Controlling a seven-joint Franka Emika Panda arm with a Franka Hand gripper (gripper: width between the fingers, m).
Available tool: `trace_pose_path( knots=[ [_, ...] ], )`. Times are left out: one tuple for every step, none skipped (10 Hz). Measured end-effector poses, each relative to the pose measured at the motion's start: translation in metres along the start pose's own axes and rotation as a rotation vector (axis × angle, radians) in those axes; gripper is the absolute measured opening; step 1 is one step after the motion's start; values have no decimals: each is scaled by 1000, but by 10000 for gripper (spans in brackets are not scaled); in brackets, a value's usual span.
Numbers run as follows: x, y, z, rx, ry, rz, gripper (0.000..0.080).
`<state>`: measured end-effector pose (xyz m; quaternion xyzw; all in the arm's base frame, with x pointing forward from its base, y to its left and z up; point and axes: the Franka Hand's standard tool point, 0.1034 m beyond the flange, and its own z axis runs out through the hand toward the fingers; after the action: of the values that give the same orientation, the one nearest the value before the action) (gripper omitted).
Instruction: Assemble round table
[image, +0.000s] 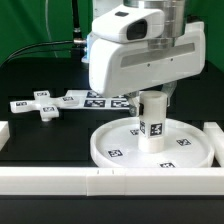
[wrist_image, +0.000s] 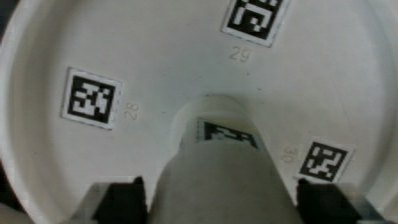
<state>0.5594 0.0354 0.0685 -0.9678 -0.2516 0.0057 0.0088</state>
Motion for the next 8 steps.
trace_pose_path(
  knots=[
    [0, 0, 0, 7, 3, 93, 409],
    [0, 0, 0, 10, 5, 161, 409],
    [1, -1, 0, 11, 6, 228, 409],
    [1, -1, 0, 11, 6, 257, 409],
    [1, -1, 0, 14, 6, 326, 409],
    [1, -1, 0, 19, 7, 386, 409],
    [1, -1, 0, 20, 7, 448, 409],
    [1, -2, 0, 27, 9, 536, 409]
  ],
)
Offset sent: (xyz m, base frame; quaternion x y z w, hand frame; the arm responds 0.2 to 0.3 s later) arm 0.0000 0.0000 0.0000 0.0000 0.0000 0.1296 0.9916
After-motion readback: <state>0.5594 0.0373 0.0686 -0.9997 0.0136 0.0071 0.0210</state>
